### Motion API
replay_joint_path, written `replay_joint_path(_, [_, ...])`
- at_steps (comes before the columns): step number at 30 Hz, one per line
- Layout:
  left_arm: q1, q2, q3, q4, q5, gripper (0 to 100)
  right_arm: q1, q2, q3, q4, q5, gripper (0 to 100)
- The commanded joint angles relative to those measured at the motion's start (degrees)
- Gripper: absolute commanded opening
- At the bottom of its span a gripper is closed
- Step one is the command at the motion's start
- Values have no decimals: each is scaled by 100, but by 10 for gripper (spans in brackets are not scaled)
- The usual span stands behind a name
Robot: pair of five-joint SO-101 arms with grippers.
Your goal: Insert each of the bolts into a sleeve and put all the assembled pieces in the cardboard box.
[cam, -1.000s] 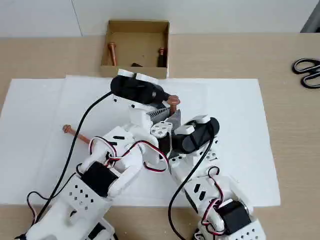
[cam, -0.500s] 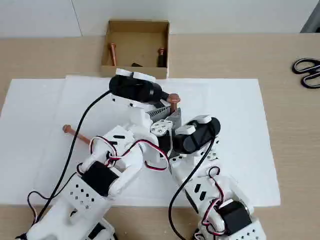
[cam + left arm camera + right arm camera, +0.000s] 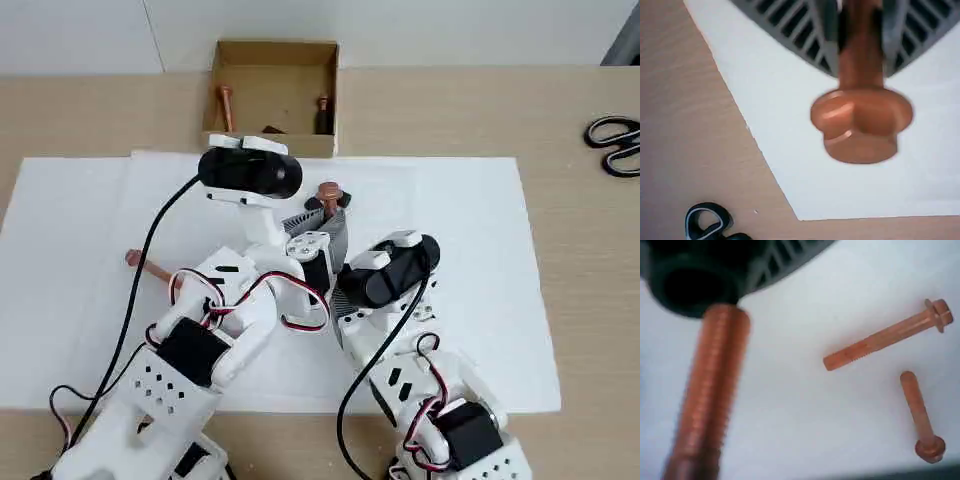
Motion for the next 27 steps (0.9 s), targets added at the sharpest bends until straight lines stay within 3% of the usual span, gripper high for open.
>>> replay_joint_path(1, [-9, -44, -57, -18, 211, 5, -31, -119, -79, -127, -35, 4])
replay_joint_path(27, [202, -44, -4, 281, -62, 5, -136, -119, -79, -145, -26, 4])
